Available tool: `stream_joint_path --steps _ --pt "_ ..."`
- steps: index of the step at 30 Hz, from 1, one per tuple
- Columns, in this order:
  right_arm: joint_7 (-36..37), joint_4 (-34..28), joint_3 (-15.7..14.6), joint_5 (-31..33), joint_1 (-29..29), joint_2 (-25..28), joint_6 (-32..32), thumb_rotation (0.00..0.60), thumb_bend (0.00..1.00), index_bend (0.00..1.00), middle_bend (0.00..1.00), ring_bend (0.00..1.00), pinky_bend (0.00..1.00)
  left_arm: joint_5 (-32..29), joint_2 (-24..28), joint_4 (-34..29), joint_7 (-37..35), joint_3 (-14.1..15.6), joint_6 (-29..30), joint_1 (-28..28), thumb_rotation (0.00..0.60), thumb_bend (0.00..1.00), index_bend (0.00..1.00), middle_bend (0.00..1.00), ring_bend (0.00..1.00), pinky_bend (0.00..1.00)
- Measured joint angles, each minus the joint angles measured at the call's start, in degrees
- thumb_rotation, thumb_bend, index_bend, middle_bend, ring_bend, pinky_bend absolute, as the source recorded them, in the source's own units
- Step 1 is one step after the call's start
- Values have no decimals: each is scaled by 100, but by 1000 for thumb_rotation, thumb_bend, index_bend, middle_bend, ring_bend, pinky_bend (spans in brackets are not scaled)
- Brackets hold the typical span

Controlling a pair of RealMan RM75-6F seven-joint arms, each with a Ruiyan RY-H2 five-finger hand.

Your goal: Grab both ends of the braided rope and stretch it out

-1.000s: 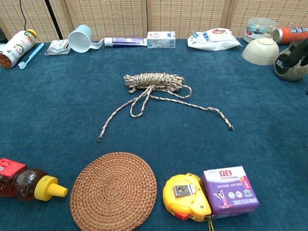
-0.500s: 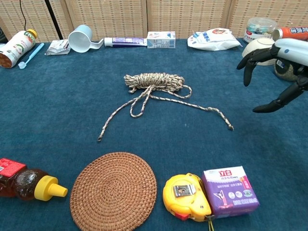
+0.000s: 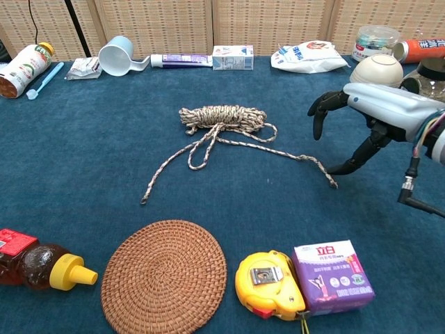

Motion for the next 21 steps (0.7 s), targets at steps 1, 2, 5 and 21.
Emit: stream_joint_path --steps 1,2,5,21 --pt "-10 46 5 12 26 -44 -6 600 145 453 199 143 0 -9 3 6 -8 0 3 3 600 358 250 148 170 138" --pt "-25 107 9 27 52 -96 -18 600 155 456 199 143 0 -24 7 15 -18 -1 7 7 600 358 250 148 170 138" --pt "-65 264 7 63 108 -211 -41 600 166 462 199 138 0 -48 16 46 -41 2 8 12 600 359 250 148 170 138" --pt "-86 1012 -54 268 236 -686 -98 600 166 468 199 131 0 -73 15 27 -3 28 -4 -4 600 359 250 148 170 138"
